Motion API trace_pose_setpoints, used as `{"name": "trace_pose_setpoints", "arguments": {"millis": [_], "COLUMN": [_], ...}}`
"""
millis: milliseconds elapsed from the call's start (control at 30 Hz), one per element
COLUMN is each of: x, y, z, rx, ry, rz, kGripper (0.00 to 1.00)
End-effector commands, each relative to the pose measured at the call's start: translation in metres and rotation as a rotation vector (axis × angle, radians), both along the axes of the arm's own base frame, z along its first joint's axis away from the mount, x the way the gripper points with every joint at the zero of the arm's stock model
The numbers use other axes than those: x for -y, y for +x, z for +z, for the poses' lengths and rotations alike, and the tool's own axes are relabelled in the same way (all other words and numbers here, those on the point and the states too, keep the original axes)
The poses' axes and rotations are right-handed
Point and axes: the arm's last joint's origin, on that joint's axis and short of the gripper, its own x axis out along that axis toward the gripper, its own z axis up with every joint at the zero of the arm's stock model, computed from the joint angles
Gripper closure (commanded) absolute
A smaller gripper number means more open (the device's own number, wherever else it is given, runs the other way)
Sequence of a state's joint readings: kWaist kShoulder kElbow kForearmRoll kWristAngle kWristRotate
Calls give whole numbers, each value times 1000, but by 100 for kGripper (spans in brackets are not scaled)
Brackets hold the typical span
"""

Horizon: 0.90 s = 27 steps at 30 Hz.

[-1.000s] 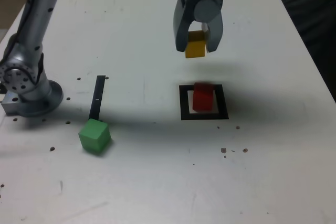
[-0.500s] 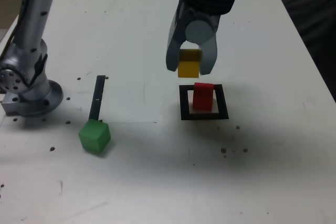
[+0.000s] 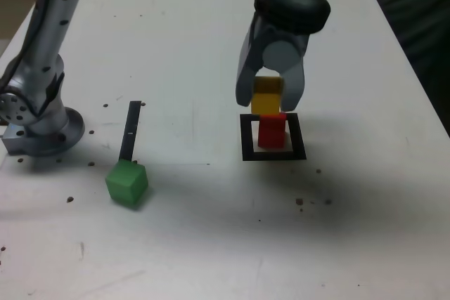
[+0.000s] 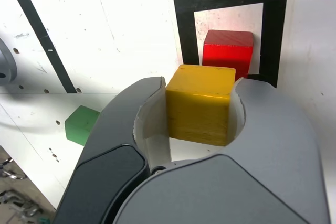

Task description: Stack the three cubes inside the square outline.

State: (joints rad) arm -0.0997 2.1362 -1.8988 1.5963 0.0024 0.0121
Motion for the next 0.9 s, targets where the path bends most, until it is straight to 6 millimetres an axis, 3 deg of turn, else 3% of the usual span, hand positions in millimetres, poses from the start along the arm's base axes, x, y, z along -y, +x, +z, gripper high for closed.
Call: {"name": "trace_pose_setpoints", "arguments": {"millis": [0,867], "x": [-1,-11], "y": [2,17], "z": [-3,-22], "rx": [-10,-25], "ry": [2,-8], "rz": [1,5], "kGripper": [71,70]}}
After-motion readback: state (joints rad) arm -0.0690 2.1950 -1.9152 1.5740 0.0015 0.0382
